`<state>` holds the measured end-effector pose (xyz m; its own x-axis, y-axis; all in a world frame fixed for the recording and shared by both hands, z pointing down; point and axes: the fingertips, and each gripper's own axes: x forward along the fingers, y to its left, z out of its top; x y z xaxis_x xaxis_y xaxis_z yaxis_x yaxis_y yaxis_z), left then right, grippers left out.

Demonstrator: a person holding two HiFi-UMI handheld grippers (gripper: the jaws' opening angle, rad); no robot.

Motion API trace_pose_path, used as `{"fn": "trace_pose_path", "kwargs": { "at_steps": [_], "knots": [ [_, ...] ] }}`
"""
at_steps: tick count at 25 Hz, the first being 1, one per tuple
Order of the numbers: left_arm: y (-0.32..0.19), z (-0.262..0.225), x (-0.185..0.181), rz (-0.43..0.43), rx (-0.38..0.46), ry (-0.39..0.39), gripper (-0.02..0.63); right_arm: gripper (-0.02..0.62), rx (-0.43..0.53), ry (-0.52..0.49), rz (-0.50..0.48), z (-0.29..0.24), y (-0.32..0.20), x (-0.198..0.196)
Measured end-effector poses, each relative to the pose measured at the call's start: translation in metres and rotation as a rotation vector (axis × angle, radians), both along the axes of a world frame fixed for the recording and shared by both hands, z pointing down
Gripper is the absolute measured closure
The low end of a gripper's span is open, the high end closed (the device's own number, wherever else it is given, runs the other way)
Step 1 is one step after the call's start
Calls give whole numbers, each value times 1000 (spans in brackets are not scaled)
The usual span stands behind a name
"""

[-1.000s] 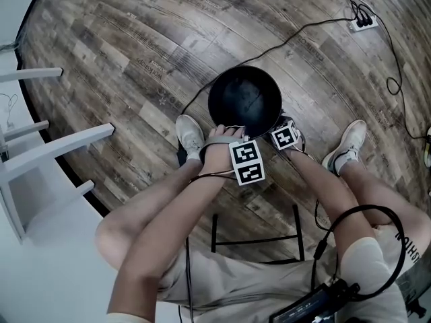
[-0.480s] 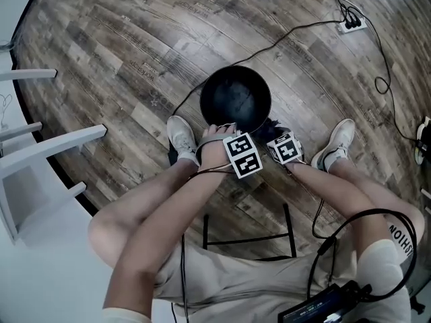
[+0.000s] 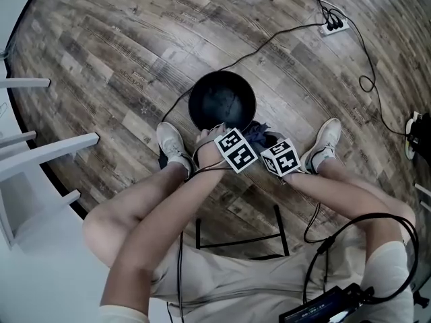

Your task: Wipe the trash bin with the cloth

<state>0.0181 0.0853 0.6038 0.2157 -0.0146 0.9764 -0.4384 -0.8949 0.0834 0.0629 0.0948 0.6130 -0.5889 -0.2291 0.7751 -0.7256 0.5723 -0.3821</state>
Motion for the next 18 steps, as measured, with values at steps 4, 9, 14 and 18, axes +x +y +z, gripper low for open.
{"fn": "trace_pose_path", "kwargs": {
  "at_steps": [4,9,14,18],
  "knots": [
    [6,-3,-17,202,63,-31,506,518,-8,-52,7,-26,7,-6],
    [11,8,-42,331,84,-78,506,518,-24,-66,63,-37,3,-14],
    [11,14,-44,397,100,-111,529,518,-28,-47,86,-28,-10,-22],
    [14,16,-43,467,121,-123,549,518,-42,-14,84,-3,-7,-25]
  ]
}}
